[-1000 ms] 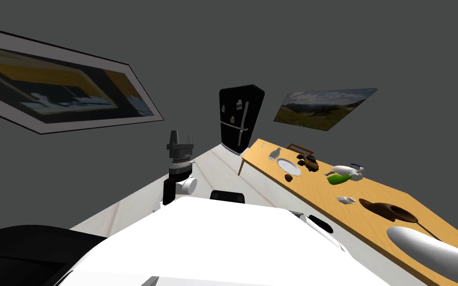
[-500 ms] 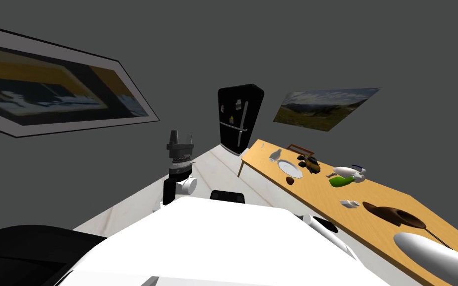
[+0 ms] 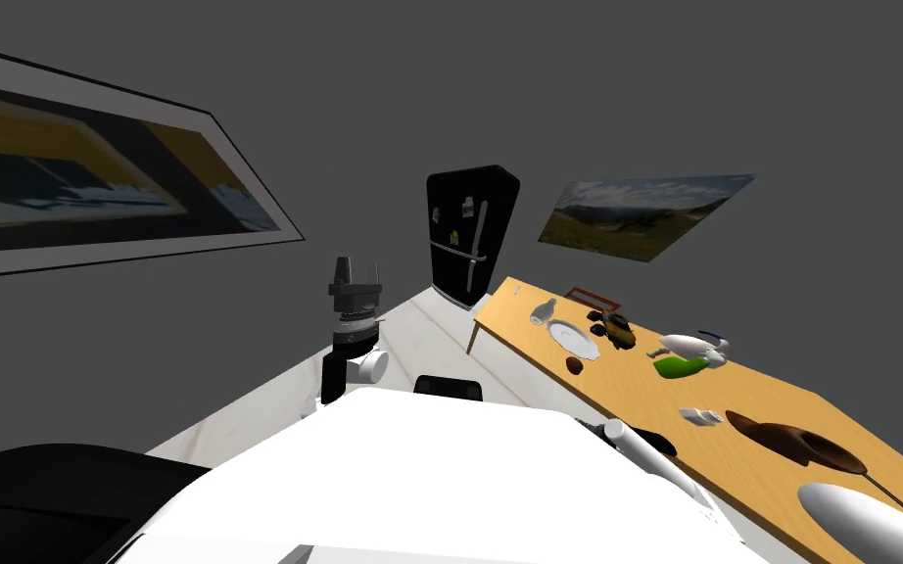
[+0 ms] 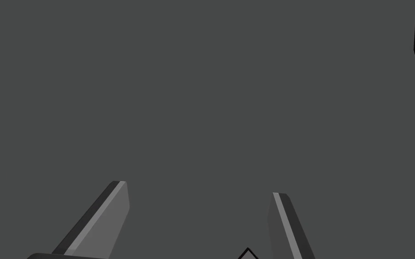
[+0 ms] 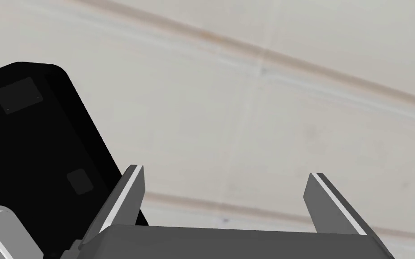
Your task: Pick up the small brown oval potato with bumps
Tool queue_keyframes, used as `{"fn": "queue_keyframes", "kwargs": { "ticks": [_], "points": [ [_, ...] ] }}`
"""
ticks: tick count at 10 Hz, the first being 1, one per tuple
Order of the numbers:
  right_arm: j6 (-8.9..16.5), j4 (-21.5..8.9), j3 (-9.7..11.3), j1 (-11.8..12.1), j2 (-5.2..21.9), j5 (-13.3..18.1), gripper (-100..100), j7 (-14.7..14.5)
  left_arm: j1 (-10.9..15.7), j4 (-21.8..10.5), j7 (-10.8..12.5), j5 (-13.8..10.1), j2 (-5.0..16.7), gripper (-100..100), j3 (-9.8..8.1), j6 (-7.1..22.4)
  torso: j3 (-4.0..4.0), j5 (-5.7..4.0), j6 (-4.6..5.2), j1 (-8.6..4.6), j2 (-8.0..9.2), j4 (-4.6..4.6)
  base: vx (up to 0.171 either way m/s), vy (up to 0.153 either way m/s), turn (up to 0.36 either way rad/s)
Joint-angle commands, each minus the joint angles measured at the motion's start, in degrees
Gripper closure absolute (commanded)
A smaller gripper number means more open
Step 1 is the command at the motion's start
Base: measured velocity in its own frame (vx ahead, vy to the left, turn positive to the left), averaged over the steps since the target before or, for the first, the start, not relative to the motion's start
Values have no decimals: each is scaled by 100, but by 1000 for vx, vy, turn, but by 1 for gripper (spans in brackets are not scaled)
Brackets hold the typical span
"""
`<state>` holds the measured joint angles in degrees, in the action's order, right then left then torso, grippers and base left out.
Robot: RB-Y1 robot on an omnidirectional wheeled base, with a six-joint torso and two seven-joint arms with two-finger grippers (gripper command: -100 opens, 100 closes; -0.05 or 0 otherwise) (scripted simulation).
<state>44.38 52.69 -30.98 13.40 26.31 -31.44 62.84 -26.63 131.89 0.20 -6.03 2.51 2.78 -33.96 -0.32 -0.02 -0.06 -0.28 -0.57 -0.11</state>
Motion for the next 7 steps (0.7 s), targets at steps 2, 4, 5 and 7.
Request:
{"fn": "queue_keyframes", "kwargs": {
  "ticks": [2,4,5,7],
  "points": [
    [450,-190,-228,-266,214,-161,-100,435,0,0,0,0,0,0,0,0,-10,-1,-1,-9,-18,-4,202,-94,9],
    [674,-243,-367,-473,385,-249,-100,655,-1,0,0,0,1,0,-1,0,-22,-6,-2,-33,-37,-8,237,-156,49],
    [713,-230,-419,-571,470,-277,-100,721,-1,0,0,0,1,0,-1,0,-28,-9,-3,-42,-48,-10,252,-223,69],
    [692,-185,-444,-546,485,-313,-100,677,-1,0,0,0,2,0,-1,0,-30,-14,-3,-59,-50,-11,179,-151,62]
  ]
}}
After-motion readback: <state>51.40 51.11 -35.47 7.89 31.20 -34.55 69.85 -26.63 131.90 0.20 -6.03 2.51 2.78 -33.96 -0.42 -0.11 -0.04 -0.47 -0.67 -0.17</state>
